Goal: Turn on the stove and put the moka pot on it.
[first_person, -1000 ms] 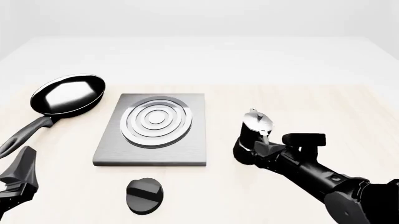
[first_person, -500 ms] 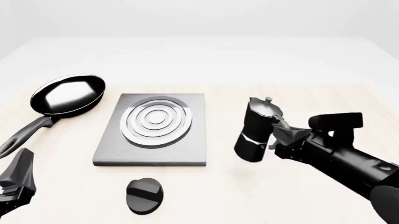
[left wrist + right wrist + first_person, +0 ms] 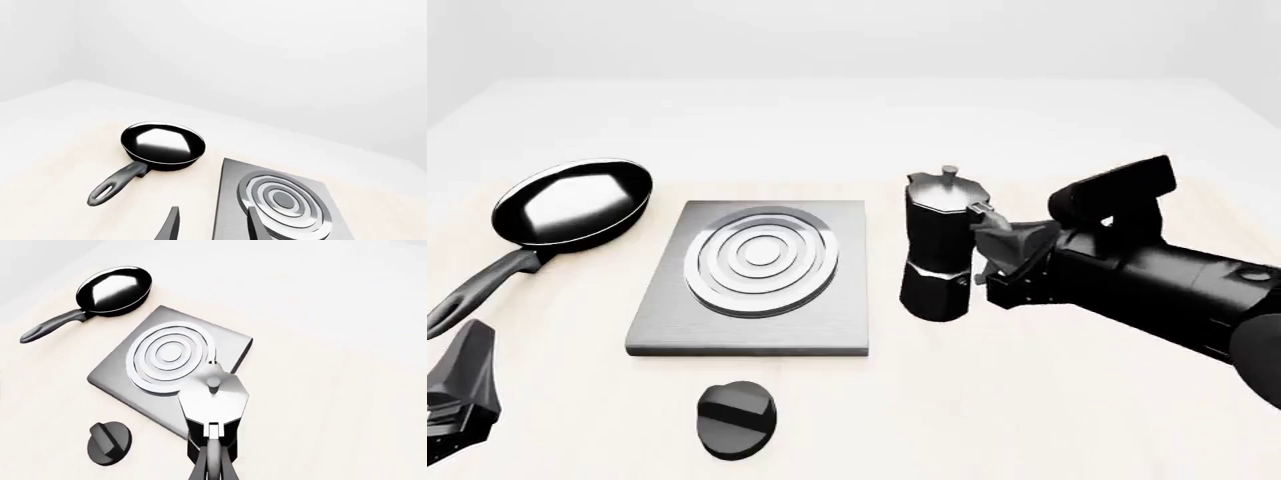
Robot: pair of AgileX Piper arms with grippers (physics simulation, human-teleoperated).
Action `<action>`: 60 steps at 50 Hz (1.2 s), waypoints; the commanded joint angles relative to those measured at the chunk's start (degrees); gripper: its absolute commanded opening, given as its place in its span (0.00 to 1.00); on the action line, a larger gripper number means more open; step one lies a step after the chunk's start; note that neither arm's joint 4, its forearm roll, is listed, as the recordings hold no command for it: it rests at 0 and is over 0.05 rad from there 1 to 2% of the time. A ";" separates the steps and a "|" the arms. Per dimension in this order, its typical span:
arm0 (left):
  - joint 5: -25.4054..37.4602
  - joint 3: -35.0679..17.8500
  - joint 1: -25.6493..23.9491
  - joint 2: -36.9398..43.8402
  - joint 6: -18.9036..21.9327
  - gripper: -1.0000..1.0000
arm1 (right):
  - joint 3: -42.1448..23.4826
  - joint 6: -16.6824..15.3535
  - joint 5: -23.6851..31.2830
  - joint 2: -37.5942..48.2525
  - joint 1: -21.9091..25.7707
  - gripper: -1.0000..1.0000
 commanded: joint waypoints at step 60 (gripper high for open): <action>-1.21 0.07 0.10 1.10 -0.17 1.00 | -28.87 -6.00 -9.70 26.99 10.62 0.00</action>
